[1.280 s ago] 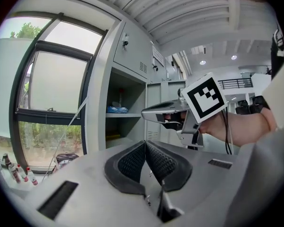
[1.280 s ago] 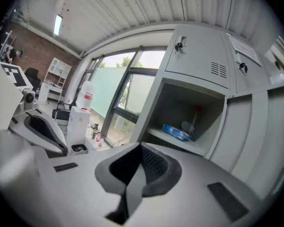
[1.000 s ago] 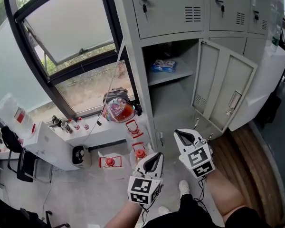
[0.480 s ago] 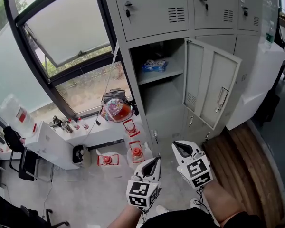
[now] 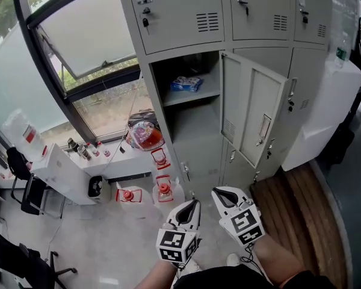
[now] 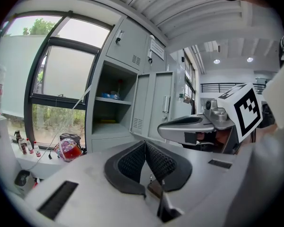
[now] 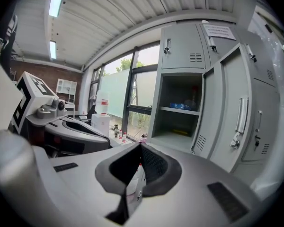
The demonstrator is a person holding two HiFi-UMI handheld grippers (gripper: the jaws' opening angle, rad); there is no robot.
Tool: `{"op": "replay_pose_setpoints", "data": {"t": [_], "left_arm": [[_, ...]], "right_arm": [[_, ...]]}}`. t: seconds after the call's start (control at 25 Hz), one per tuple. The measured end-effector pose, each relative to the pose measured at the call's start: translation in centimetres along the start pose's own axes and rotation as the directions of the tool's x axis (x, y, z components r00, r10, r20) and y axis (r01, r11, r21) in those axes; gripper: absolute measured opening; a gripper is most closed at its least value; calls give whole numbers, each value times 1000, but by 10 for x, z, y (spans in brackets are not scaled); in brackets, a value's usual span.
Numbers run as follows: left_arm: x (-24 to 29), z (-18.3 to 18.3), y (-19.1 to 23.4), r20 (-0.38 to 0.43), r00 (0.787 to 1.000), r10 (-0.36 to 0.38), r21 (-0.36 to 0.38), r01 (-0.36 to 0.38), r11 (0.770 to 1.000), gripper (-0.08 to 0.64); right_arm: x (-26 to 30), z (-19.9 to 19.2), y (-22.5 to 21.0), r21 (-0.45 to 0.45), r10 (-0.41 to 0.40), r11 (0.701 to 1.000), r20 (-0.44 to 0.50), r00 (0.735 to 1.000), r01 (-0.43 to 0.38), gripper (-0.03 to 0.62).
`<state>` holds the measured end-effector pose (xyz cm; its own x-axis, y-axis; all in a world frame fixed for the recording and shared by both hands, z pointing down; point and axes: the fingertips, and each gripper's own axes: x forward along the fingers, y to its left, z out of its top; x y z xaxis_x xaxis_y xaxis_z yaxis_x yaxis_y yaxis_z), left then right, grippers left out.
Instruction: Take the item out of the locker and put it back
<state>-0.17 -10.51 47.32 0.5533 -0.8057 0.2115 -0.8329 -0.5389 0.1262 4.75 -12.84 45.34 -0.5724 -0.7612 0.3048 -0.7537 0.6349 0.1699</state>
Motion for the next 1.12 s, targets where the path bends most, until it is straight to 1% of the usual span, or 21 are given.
{"op": "replay_pose_setpoints", "data": {"t": [0.2,0.48,0.64,0.84,1.12], "left_arm": [[2,-2,-23,5,999,35,-3,-35,999,17],[5,-2,-44,20,997,70,-10,-69,998,17],[5,-2,-50,24,996,81,-10,-81,997,17],[5,0,-52,23,996,88,-1,-88,996,17],[8,0,-52,15,997,81,6,-81,997,17]], "right_arm": [[-17,-9,-6,7,42,999,11,999,-42,52],[-32,-13,-9,-5,93,996,24,995,-93,52],[-36,-14,-11,-15,104,995,39,994,-103,52],[-37,-17,-11,-11,114,993,26,993,-113,52],[-35,-19,-12,3,112,994,35,993,-112,52]]}}
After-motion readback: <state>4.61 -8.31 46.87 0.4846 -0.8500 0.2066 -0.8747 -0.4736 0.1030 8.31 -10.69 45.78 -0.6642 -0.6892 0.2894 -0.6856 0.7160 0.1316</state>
